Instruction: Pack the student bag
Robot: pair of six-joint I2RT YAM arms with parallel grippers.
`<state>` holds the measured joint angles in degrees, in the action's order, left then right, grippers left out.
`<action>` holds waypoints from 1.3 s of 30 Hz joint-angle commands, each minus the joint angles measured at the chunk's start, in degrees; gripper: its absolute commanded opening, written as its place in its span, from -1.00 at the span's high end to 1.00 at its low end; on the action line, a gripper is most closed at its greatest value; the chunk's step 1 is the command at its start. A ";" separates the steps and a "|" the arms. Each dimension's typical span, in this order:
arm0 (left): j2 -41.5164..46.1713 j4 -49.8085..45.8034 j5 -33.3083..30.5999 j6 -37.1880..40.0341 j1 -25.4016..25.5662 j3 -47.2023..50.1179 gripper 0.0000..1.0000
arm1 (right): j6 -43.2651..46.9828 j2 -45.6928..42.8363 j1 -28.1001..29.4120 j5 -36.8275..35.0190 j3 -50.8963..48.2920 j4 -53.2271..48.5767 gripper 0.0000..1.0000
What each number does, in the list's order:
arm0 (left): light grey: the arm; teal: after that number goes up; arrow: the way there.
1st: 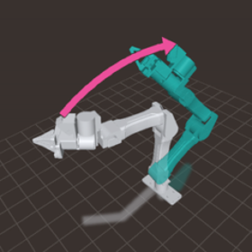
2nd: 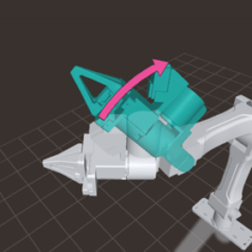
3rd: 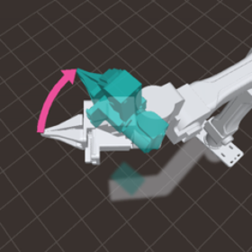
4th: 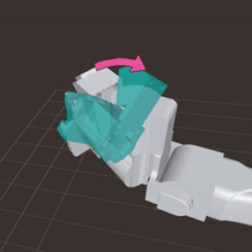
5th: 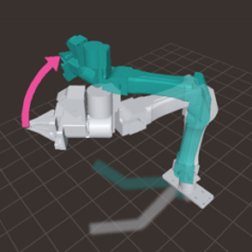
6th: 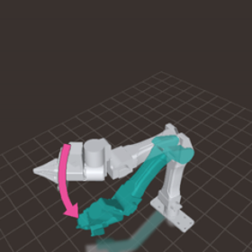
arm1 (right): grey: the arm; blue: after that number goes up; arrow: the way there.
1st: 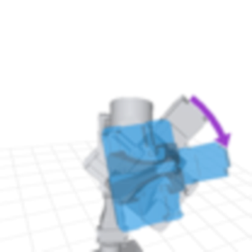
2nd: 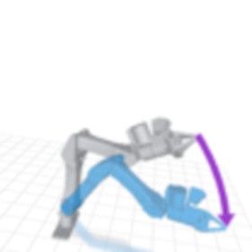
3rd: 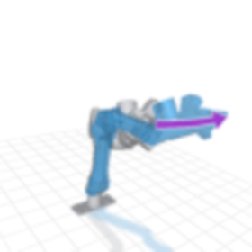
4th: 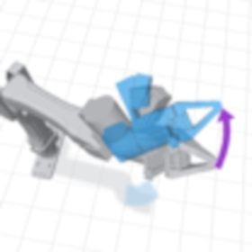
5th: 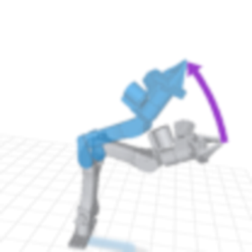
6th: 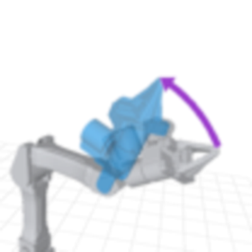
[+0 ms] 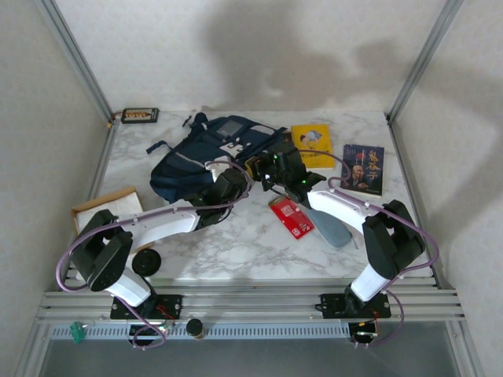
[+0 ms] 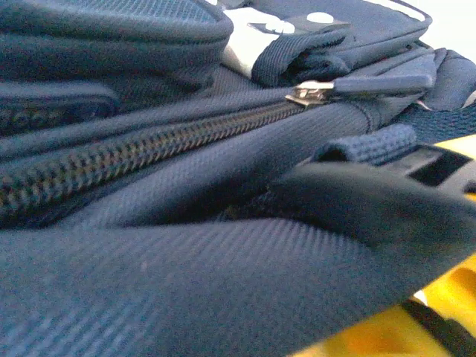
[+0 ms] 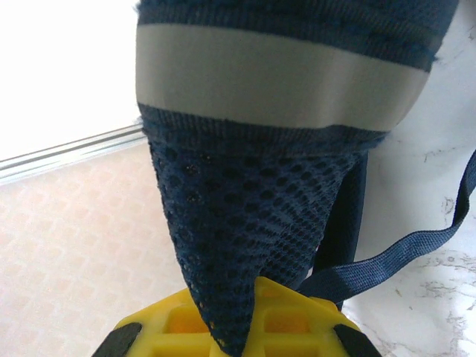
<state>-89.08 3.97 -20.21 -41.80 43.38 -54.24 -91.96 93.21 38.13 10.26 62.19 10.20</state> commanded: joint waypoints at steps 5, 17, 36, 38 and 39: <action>-0.61 3.71 -1.50 3.74 -1.27 -3.69 0.74 | -0.32 -2.85 0.58 0.18 2.84 3.35 1.00; 9.05 -10.08 2.02 -2.33 -1.28 2.51 1.00 | 4.25 -2.81 -4.42 1.40 3.64 1.67 1.00; 16.74 -16.31 18.79 5.47 -1.54 7.72 1.00 | 22.31 4.79 -15.17 9.36 11.20 -8.09 0.73; 14.46 -14.67 17.52 5.47 -1.54 5.92 1.00 | 24.70 2.92 -14.38 8.92 10.14 -10.00 0.38; 13.66 -13.91 17.38 5.50 -1.58 5.26 1.00 | 26.01 1.81 -14.32 8.46 9.61 -11.66 0.23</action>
<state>-73.49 -8.97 -2.90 -37.89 42.11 -46.63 -71.50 97.95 25.52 24.08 70.46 -1.37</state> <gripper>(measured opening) 0.084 0.341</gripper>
